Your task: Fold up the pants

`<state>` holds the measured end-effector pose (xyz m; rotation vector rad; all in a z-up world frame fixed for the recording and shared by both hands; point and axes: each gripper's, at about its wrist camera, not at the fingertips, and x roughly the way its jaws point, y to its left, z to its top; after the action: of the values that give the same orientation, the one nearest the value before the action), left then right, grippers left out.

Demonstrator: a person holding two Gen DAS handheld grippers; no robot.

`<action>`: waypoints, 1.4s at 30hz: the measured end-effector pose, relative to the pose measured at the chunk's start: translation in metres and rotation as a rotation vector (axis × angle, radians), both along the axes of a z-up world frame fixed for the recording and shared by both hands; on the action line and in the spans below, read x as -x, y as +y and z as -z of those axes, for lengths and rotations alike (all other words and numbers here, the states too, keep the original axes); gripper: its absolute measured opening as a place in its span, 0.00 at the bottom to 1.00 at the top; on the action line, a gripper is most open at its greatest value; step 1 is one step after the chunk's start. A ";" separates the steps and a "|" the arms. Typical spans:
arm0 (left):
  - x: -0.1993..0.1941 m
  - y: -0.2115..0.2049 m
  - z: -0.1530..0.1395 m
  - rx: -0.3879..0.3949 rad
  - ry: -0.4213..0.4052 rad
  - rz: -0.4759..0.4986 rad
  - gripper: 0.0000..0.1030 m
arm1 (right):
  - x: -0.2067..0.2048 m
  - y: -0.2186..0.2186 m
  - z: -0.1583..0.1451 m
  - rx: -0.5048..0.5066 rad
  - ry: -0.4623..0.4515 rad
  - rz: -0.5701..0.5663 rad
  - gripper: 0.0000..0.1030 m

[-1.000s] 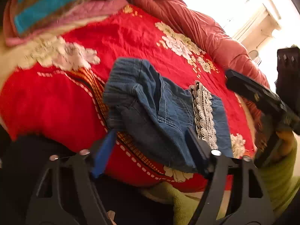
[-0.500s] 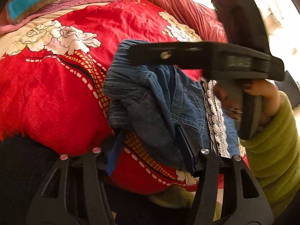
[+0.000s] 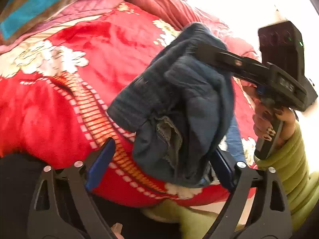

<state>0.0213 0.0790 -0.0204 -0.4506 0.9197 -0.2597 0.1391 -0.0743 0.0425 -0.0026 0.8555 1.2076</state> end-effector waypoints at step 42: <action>0.001 -0.133 -0.009 0.025 -0.049 0.373 0.85 | 0.029 -0.172 0.091 0.133 0.233 0.628 0.47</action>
<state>0.0202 -0.0535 -0.0110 -0.2913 0.9495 -0.6195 0.1096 -0.2459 -0.0486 0.2841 1.0384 0.5657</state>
